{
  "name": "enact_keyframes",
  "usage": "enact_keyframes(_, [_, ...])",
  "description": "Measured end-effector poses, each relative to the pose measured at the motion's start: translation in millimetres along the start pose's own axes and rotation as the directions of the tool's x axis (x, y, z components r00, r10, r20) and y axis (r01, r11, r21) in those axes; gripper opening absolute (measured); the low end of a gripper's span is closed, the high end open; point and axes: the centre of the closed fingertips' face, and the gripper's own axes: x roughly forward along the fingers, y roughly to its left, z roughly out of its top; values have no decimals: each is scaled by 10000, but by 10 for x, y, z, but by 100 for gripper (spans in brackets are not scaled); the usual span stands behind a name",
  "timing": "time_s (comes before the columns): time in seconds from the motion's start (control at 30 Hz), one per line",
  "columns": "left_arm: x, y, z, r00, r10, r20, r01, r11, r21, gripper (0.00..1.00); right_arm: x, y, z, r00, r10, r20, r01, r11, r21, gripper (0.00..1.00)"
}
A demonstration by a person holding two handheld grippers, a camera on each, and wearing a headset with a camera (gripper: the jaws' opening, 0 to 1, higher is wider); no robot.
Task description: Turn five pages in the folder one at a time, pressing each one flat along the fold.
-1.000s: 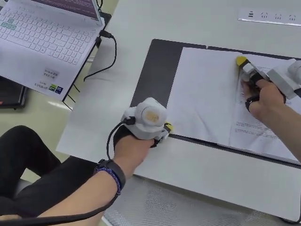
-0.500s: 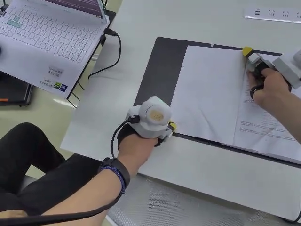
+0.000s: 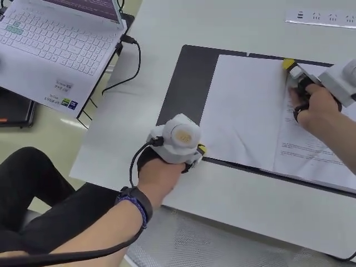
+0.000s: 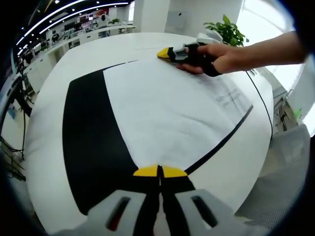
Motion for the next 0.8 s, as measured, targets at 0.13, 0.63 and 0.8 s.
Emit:
enact_keyframes(0.13, [1,-6,1,10000,15,2,-15,10000,15,0,-52,7,-46,9998,104,-190,-108,9997,-205,0])
enact_keyframes(0.63, [0,-7,4,10000,53,44,-54,10000,33,0,-535,315,-341,9978,506,-430,-540,9951,-825,0])
enact_keyframes(0.8, [-2,-4,2,9999,66,79,-66,10000,9,0,-615,327,-405,9973,577,-448,-615,9941,-896,0])
